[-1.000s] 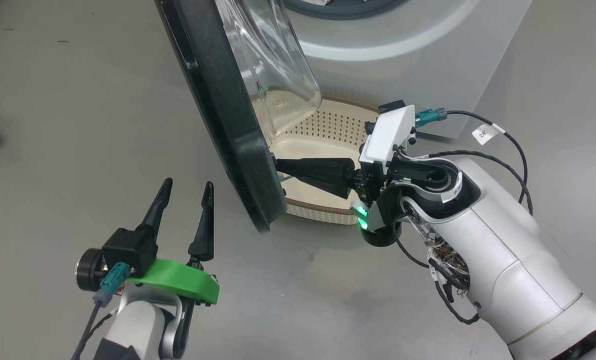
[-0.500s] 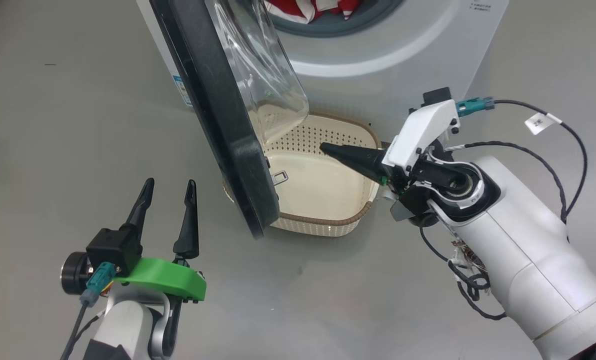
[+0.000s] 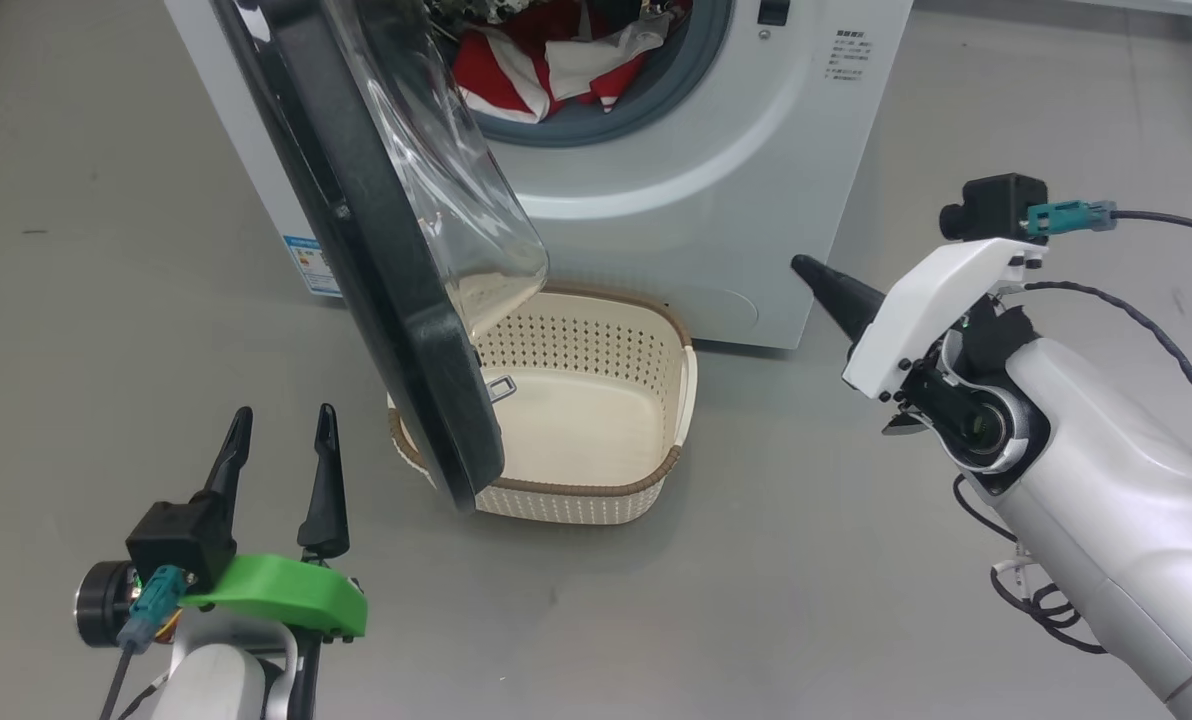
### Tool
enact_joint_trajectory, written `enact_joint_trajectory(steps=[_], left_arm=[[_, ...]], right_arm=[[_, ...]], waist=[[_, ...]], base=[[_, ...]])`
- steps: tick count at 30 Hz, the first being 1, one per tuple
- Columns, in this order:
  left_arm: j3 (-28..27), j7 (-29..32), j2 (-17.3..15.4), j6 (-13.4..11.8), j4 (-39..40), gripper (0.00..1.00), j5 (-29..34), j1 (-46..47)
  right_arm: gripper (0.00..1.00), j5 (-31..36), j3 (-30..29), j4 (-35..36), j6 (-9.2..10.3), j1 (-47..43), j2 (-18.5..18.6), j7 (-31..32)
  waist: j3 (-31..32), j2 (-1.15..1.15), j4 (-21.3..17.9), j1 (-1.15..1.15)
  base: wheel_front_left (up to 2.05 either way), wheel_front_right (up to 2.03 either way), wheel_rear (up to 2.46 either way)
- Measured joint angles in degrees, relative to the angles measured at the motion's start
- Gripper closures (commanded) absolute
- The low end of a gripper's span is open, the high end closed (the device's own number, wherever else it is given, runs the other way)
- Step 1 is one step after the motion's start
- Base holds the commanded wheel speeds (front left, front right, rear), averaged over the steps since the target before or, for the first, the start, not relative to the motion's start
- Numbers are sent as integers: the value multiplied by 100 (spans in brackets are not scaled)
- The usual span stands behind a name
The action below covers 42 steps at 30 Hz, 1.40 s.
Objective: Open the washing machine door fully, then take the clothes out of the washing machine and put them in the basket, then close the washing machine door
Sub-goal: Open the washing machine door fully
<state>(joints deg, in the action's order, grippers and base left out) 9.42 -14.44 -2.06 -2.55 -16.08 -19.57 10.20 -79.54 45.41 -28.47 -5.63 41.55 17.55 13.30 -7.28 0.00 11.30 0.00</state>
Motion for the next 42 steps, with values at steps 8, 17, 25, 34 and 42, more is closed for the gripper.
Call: enact_joint_trajectory(steps=[8,17,25,34,42], left_arm=[[-220,0,-70,-1,21,0,44,-199],[-364,-1,-71,0,105,0,103,-307],[-441,0,-69,8,170,0,104,-376],[-626,-1,-68,10,174,0,104,-591],[-636,0,-66,41,174,0,123,-619]], right_arm=[[100,1370,330,175,-35,-144,323,-1315],[100,2131,556,247,57,-650,503,-2332],[100,2331,456,274,438,-1156,523,-2774],[100,2535,-88,497,836,-1740,385,-2773],[0,3100,-1083,1093,1038,-2106,231,-2774]], waist=[[236,0,-320,0],[417,0,-574,0],[493,0,-700,0],[600,0,-846,0],[620,0,-924,0]], base=[[0,0,0],[0,0,0],[0,0,0],[0,0,0],[0,0,0]])
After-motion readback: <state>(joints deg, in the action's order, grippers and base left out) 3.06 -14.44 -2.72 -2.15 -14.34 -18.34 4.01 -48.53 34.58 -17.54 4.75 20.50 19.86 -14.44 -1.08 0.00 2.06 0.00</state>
